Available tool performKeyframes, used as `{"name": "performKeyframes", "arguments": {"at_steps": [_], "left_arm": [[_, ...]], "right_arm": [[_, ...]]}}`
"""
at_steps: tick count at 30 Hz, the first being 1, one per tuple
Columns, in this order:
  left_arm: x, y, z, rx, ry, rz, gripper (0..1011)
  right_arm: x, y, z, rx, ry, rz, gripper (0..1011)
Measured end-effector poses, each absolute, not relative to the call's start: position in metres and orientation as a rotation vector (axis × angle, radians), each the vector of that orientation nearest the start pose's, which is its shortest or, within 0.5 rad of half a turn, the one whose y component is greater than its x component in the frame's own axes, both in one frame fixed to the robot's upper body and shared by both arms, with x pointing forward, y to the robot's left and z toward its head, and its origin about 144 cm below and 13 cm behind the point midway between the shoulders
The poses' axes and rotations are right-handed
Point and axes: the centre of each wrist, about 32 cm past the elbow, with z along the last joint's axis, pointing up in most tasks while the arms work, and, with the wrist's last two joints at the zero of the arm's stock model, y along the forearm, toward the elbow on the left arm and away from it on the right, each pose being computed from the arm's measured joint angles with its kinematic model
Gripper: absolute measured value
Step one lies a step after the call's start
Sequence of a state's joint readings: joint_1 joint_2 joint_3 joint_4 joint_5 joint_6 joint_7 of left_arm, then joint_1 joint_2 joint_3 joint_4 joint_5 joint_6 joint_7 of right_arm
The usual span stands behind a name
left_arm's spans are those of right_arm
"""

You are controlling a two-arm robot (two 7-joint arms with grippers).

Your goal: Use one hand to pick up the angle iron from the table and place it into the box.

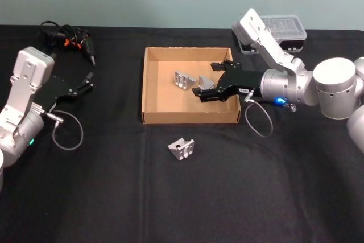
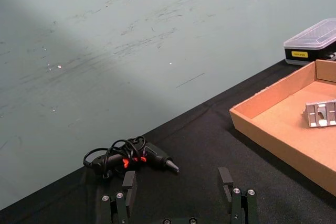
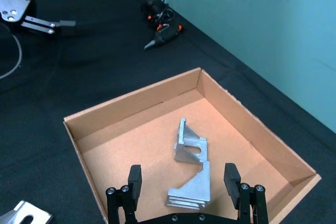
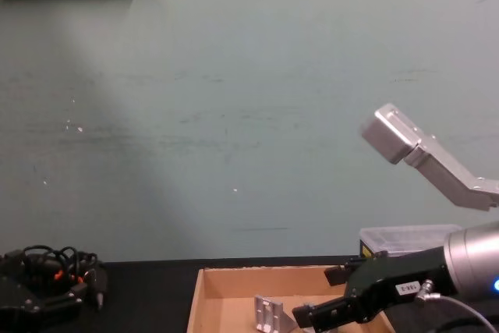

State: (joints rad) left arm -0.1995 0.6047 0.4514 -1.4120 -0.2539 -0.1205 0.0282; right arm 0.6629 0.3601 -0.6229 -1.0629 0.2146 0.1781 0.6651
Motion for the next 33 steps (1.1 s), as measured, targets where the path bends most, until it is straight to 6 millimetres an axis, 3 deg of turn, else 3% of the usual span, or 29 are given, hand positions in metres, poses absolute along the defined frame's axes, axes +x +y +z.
{"name": "performKeyframes", "arguments": {"at_steps": [12, 33], "left_arm": [[0.489, 0.31, 1.14, 0.305, -0.285, 1.248, 1011], [0.489, 0.31, 1.14, 0.305, -0.285, 1.248, 1011]], "right_arm": [[0.595, -0.242, 1.206, -0.418, -0.069, -0.602, 1002], [0.562, -0.248, 1.236, -0.299, -0.094, -0.554, 1003]]}}
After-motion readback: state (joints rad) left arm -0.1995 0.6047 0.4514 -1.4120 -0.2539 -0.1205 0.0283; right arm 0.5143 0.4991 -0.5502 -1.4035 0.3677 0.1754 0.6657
